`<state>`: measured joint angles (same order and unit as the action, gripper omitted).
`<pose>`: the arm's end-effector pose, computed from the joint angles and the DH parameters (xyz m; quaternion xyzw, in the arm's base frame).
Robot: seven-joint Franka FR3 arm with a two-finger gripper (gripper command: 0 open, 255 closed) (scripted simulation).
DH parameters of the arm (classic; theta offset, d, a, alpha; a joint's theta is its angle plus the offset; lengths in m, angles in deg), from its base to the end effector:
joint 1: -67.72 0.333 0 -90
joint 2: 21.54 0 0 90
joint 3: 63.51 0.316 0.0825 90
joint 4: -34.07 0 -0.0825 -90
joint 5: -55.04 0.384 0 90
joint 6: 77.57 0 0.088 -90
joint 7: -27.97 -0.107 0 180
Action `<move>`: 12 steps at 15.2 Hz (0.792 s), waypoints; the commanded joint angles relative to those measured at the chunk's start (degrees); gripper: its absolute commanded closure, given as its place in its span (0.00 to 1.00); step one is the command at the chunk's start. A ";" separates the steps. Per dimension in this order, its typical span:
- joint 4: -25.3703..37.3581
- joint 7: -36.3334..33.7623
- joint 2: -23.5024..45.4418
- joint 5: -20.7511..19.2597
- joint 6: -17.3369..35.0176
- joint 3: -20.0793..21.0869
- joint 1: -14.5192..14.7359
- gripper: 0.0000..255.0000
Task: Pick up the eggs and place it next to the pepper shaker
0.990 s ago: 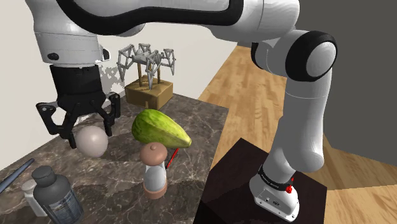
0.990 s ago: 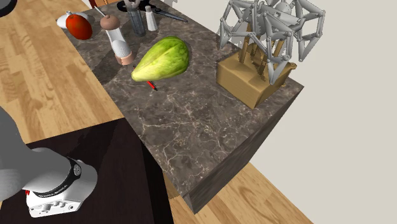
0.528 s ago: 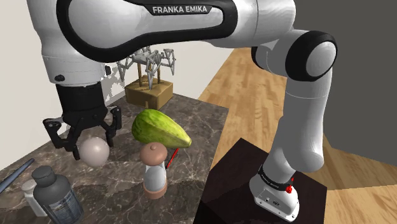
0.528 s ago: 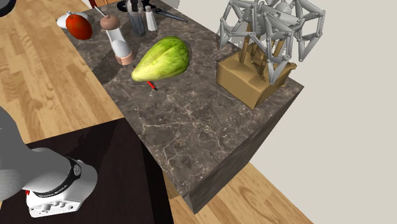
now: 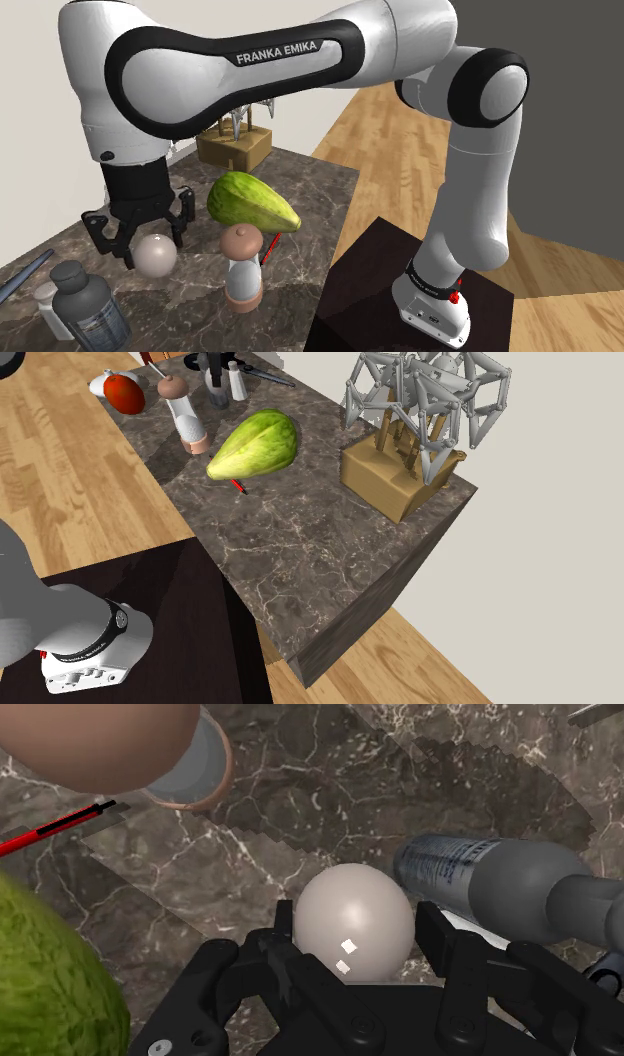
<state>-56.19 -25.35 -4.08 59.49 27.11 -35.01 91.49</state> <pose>0.4144 0.4903 0.4821 -0.9936 0.0283 0.0922 0.0591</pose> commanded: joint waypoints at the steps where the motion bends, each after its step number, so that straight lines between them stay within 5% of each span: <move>1: -1.33 0.18 0.19 -0.05 1.53 -0.05 -0.01 1.00; 12: -7.36 0.95 2.10 -0.67 9.23 -0.43 0.14 1.00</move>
<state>-62.98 -24.54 -2.14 58.87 35.61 -35.39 91.66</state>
